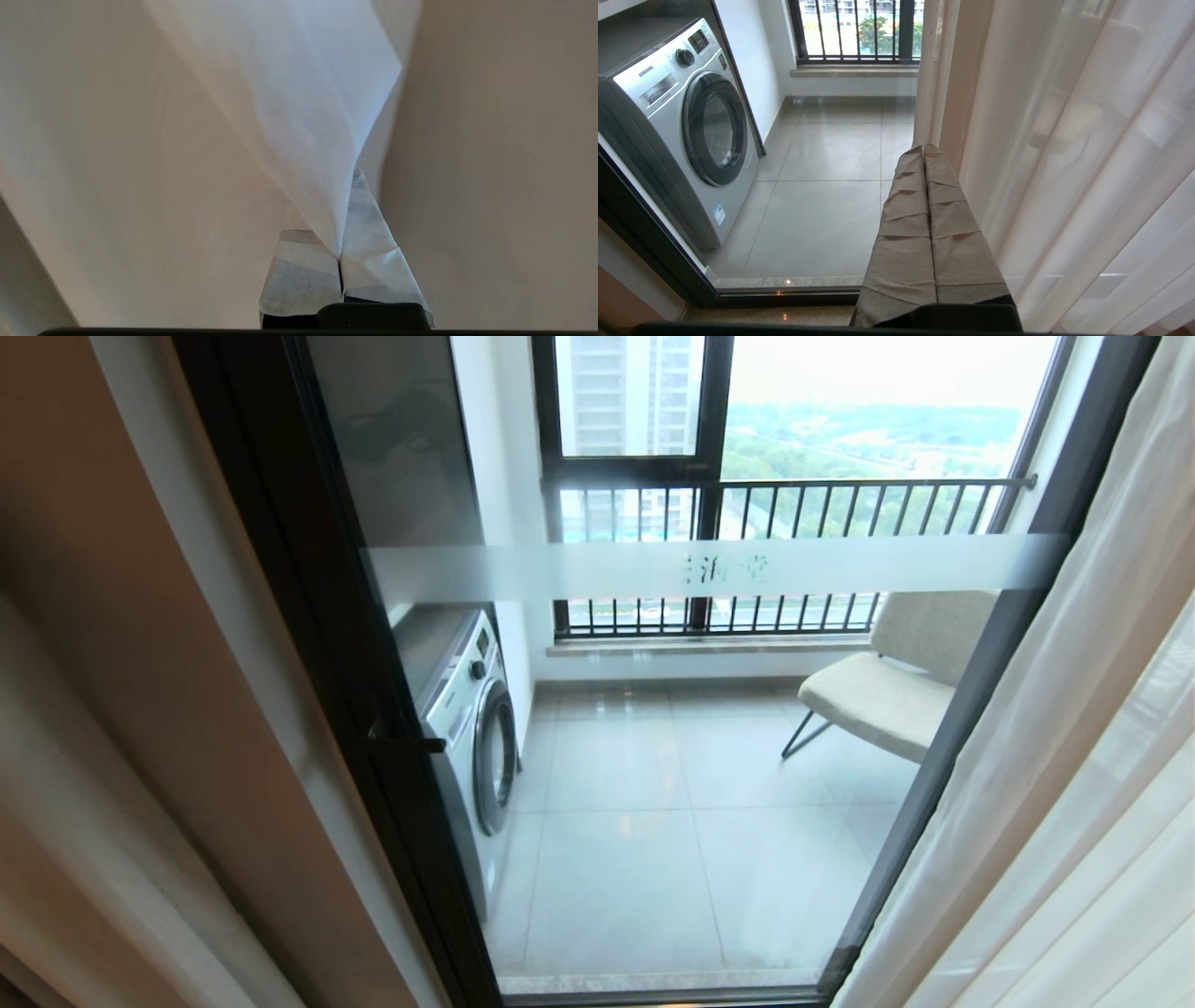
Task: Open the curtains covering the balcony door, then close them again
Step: Close the inner curtains on both sides
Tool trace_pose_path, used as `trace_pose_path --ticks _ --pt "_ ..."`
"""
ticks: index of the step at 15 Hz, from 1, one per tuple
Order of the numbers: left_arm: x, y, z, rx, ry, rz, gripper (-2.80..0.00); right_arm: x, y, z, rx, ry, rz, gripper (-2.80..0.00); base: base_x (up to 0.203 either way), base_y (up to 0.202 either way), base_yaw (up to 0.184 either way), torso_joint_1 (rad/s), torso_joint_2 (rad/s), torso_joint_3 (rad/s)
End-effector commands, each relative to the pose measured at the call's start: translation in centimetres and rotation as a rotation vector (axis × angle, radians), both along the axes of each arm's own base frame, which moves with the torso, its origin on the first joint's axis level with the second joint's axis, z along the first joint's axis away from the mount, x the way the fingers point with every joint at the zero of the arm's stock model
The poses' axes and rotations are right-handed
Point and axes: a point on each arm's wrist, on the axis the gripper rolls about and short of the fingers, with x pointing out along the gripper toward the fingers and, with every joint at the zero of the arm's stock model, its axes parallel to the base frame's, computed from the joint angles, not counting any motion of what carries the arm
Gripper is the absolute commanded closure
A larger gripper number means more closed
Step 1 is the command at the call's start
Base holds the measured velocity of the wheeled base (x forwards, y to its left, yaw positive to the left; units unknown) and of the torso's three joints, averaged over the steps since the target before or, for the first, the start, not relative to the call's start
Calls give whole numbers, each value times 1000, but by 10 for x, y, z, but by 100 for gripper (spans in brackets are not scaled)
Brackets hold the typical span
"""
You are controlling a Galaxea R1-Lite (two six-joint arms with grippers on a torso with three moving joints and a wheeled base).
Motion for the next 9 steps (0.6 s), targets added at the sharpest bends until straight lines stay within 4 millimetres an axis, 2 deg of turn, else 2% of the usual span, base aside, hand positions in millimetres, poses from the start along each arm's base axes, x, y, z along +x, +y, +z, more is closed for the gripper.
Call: trace_pose_path --ticks 1,9 --pt "-9 -14 13 25 -34 -29 0 0 0 0 1 1 0 0 0 0 0 0 0 0" --pt "-22 -64 29 42 -57 -182 0 0 0 0 1 1 0 0 0 0 0 0 0 0"
